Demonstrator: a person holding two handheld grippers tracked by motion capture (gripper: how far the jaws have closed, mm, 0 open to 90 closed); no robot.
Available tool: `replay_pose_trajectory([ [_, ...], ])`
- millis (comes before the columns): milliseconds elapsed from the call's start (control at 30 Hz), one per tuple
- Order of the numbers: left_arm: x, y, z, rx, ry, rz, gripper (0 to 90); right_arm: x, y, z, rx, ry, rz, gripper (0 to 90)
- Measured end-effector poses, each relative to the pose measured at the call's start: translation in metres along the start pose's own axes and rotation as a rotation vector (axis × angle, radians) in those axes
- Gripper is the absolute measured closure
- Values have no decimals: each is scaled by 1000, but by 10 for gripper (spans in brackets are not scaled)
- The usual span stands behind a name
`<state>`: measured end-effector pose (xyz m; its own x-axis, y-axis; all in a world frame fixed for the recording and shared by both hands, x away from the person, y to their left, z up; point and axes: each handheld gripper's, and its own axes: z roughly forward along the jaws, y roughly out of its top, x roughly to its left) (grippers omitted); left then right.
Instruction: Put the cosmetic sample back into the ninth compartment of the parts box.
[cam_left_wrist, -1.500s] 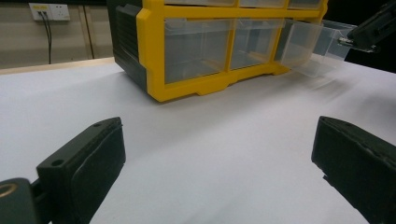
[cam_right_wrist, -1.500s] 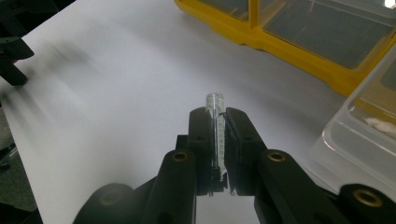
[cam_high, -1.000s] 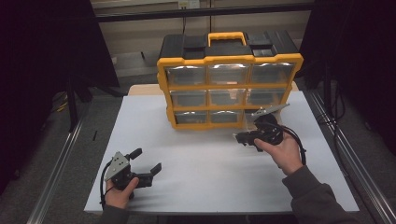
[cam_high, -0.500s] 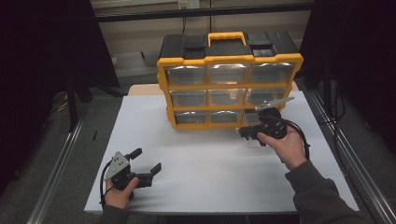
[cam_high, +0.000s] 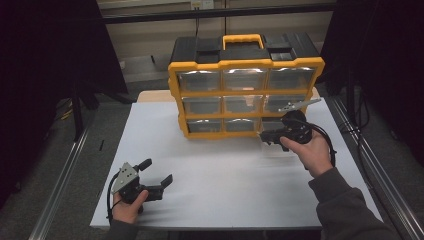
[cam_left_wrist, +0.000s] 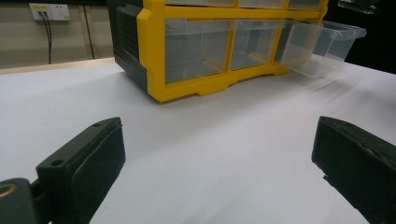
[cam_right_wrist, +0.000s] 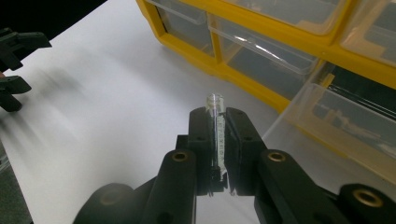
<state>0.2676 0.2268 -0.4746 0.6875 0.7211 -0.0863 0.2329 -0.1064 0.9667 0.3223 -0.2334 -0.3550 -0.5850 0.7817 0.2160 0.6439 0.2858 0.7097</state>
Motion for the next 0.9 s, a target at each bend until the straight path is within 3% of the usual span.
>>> replay_pose_trajectory([
  [900, 0, 0, 0, -3, 5, -4, 28, -19, 2, -2, -12, -66, 10, 815],
])
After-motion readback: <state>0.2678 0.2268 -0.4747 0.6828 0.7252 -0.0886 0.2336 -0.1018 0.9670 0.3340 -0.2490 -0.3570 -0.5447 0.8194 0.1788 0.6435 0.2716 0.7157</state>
